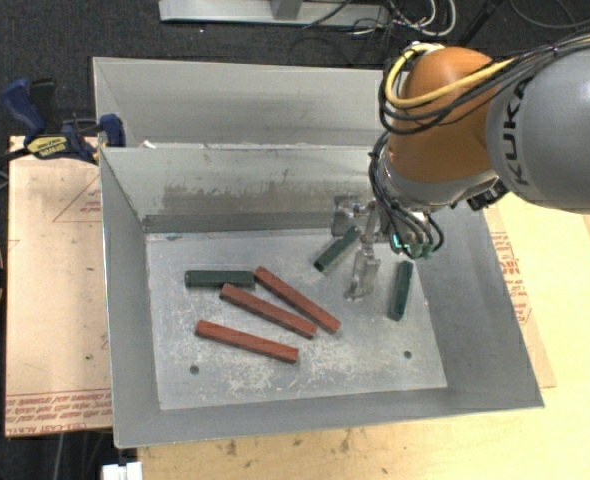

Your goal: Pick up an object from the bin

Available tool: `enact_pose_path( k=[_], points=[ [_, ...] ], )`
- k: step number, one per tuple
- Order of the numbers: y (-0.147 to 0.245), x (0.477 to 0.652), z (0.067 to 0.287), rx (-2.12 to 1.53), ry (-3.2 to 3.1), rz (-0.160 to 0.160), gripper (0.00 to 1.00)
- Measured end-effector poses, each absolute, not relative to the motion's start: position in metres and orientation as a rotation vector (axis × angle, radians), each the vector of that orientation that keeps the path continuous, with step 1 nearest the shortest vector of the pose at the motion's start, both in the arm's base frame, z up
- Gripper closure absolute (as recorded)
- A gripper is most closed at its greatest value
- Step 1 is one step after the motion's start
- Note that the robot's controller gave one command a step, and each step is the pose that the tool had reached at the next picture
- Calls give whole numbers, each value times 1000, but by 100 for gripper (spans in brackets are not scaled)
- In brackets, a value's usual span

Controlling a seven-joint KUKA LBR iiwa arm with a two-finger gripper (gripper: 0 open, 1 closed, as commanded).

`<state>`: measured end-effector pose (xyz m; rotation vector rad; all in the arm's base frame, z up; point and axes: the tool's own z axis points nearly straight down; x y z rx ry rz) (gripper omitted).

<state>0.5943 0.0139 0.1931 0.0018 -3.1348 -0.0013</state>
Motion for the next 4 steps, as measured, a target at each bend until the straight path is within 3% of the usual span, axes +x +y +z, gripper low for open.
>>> enact_pose_path(
  k=[1,2,3,4],
  points=[
    [14,596,198,1,-3143,-2,0],
    [51,592,140,-44,-3148,-2,0],
    [70,579,120,-285,-3125,-1,0],
    [67,583,128,-297,-3131,-2,0]
  ],
)
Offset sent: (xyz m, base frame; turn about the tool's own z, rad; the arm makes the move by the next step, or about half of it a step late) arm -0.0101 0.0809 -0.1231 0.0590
